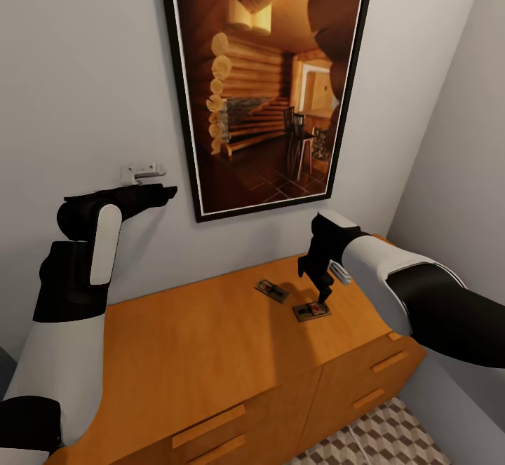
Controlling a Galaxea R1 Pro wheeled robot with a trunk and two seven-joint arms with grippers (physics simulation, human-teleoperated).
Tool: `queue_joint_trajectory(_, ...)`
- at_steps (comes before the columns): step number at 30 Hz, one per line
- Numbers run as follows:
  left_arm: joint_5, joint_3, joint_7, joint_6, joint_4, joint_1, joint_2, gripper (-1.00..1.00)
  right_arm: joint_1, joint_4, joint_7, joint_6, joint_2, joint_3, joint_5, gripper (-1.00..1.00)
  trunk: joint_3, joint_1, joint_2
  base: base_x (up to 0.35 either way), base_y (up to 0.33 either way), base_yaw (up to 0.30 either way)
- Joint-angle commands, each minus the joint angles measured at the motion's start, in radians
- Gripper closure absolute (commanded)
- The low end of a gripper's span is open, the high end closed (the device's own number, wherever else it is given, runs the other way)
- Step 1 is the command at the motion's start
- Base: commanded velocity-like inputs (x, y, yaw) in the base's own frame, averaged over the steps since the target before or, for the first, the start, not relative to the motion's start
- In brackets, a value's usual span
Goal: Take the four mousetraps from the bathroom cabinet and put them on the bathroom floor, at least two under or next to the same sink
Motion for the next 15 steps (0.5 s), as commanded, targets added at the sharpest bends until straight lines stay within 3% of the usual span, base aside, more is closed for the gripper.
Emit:
queue_joint_trajectory(1, 0.005, -0.002, 0.011, 0.004, 0.0, -0.001, 0.001, -1.0, -0.001, 0.0, -0.004, 0.01, 0.0, 0.008, -0.007, -1.0, -0.001, 0.0, -0.001, 0.0, 0.0, 0.0)
queue_joint_trajectory(15, 0.006, -0.002, 0.011, 0.004, 0.0, -0.001, 0.001, -1.0, 0.0, 0.009, -0.008, 0.01, -0.003, 0.007, -0.008, -1.0, -0.004, 0.004, -0.008, 0.0, 0.0, 0.0)
